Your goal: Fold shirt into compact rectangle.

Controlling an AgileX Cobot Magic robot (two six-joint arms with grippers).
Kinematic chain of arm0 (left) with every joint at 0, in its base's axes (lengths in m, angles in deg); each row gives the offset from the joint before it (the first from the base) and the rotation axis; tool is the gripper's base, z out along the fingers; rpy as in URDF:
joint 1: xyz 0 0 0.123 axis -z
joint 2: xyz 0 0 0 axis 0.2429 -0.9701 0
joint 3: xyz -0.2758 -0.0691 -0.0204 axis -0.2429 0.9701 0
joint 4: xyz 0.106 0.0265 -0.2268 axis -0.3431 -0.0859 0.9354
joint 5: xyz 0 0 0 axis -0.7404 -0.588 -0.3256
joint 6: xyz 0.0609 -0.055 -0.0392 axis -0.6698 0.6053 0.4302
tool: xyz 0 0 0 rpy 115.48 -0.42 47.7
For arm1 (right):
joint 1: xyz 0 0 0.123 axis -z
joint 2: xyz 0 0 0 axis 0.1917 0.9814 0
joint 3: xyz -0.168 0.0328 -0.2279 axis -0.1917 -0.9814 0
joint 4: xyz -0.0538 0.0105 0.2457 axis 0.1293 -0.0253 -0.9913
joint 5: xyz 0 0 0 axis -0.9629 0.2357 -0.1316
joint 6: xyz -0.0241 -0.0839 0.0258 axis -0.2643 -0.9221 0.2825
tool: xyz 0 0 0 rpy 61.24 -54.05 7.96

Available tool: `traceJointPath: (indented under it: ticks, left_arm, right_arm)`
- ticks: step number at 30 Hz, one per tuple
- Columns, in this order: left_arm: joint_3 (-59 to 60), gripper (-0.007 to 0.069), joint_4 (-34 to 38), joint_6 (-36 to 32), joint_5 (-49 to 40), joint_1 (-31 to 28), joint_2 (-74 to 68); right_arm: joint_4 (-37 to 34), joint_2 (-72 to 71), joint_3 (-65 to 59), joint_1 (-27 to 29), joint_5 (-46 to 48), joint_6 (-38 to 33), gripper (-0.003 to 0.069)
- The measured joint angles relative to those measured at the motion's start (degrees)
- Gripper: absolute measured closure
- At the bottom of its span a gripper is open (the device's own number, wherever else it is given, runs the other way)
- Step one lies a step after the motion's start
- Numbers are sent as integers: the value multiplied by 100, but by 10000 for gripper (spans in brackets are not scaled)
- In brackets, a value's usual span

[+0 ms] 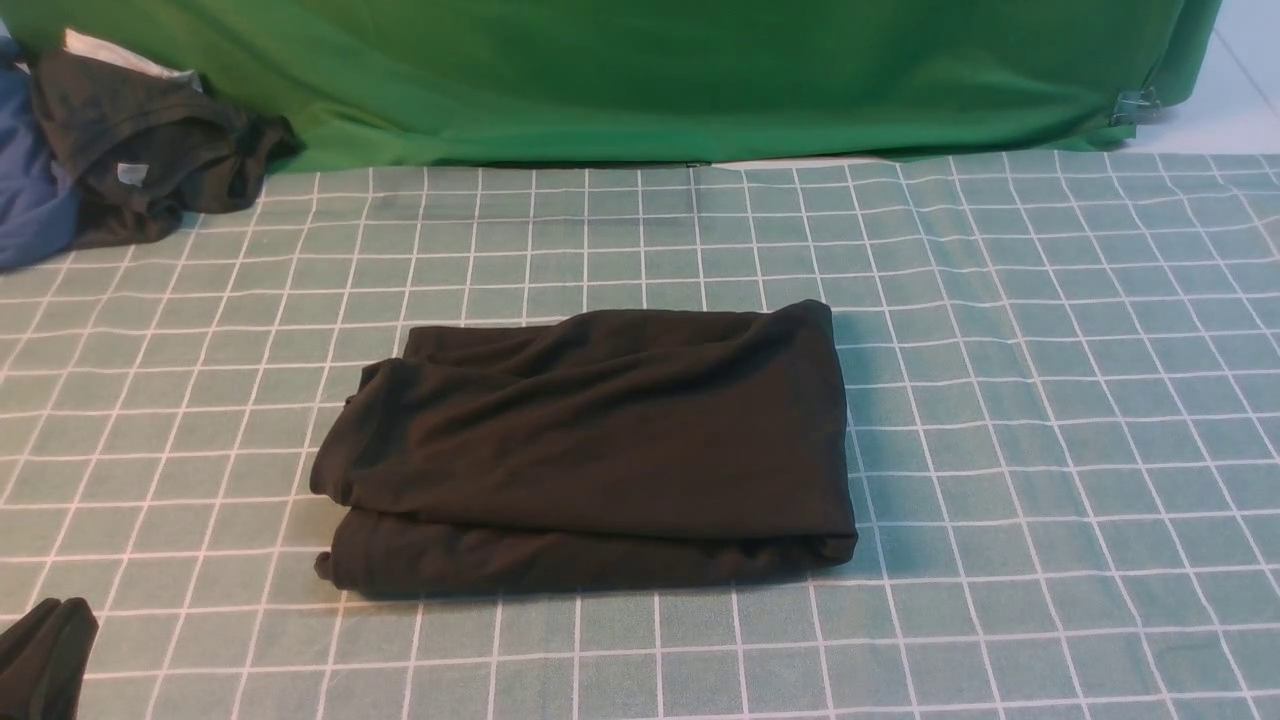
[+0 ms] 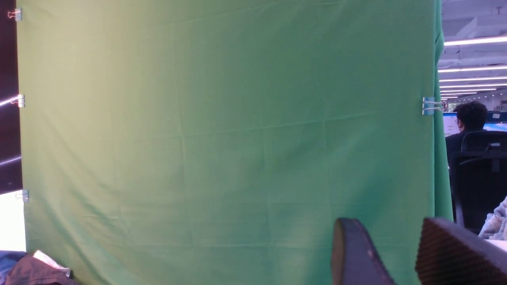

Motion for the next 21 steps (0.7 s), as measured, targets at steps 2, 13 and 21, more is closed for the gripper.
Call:
traceJointPath:
  ticks: [2, 13, 21]
  left_arm:
    - [0, 612, 0, 0, 0, 0, 0]
    - [0, 612, 6, 0, 0, 0, 0]
    - [0, 612, 6, 0, 0, 0, 0]
  right_arm:
    - [0, 0, 0, 0, 0, 0, 422]
    - [0, -54, -1263, 952, -4, -262, 422]
    - [0, -78, -3192, 1780, -164, -530, 421]
